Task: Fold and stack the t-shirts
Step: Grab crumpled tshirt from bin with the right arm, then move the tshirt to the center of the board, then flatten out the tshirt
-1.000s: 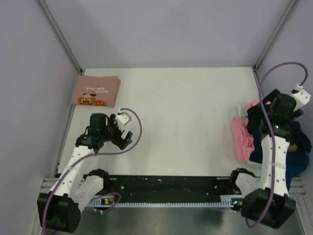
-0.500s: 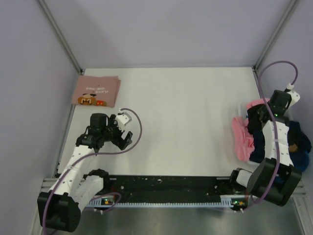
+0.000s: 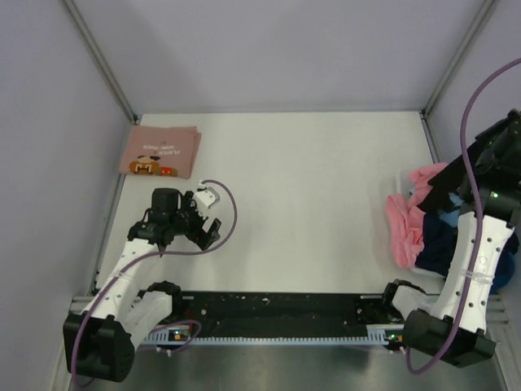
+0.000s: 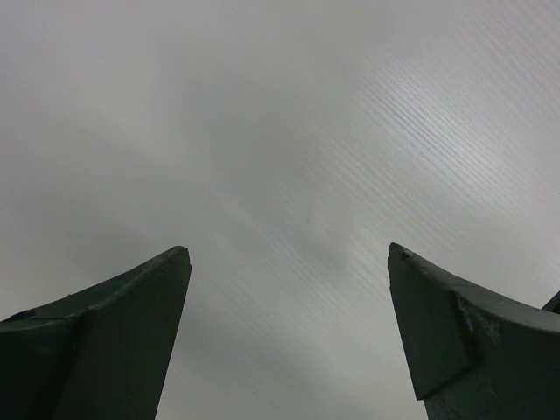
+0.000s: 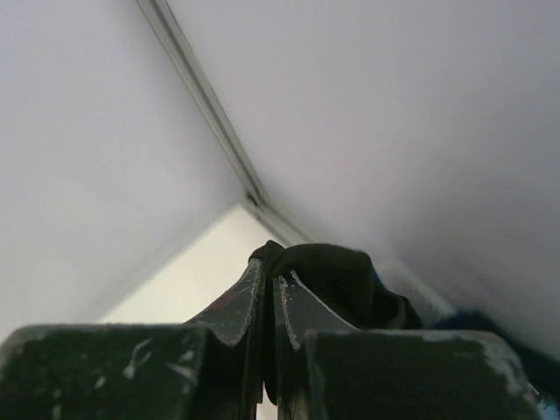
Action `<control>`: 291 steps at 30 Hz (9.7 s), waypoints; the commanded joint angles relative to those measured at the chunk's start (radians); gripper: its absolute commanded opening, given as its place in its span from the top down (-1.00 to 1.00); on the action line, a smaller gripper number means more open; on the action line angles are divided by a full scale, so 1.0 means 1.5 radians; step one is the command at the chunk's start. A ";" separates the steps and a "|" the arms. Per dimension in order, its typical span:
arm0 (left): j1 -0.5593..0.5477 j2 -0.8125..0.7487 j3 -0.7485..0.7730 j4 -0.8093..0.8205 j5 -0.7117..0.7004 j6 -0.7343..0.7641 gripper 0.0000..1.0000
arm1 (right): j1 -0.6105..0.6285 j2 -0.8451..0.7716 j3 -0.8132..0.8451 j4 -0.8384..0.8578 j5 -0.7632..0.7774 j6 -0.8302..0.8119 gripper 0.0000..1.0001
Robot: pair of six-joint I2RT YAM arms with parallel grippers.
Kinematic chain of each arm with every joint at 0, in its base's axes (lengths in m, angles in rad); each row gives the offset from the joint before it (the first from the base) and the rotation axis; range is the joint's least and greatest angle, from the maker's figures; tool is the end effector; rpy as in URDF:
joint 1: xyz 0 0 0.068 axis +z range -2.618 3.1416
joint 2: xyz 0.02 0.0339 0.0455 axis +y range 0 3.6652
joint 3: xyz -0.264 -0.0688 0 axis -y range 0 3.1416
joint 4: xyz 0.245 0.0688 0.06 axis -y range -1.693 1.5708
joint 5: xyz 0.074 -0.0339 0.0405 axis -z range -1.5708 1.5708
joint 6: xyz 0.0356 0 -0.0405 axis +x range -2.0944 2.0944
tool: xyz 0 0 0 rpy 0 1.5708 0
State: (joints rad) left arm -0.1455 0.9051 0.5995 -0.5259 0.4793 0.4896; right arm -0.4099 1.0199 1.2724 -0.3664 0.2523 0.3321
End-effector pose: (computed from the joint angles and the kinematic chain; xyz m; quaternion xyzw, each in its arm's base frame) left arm 0.1755 -0.0423 0.2266 0.3643 0.8337 -0.1580 0.3837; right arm 0.1907 -0.0926 0.4454 0.3464 0.6595 -0.1195 0.6563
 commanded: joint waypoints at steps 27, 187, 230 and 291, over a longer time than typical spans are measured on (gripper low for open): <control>0.013 0.006 0.025 0.104 -0.273 -0.098 -0.97 | 0.556 0.239 0.684 0.126 -0.509 -0.085 1.00; -0.250 -0.079 0.055 -0.285 -0.396 0.220 0.74 | 0.827 -0.377 -0.457 -0.277 -0.206 0.396 1.00; -0.250 -0.092 -0.062 -0.291 -0.375 0.214 -0.29 | 0.910 0.218 -0.236 -0.277 0.142 0.192 1.00; -0.155 0.613 1.119 -0.028 -0.600 0.242 1.00 | 0.349 0.412 0.883 -0.222 -0.124 -0.108 1.00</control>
State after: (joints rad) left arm -0.3904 1.8202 2.1555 -0.7765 -0.3725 0.8204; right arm 0.1551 1.6802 2.3707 -0.8265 0.1085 0.1593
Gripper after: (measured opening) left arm 0.025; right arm 0.009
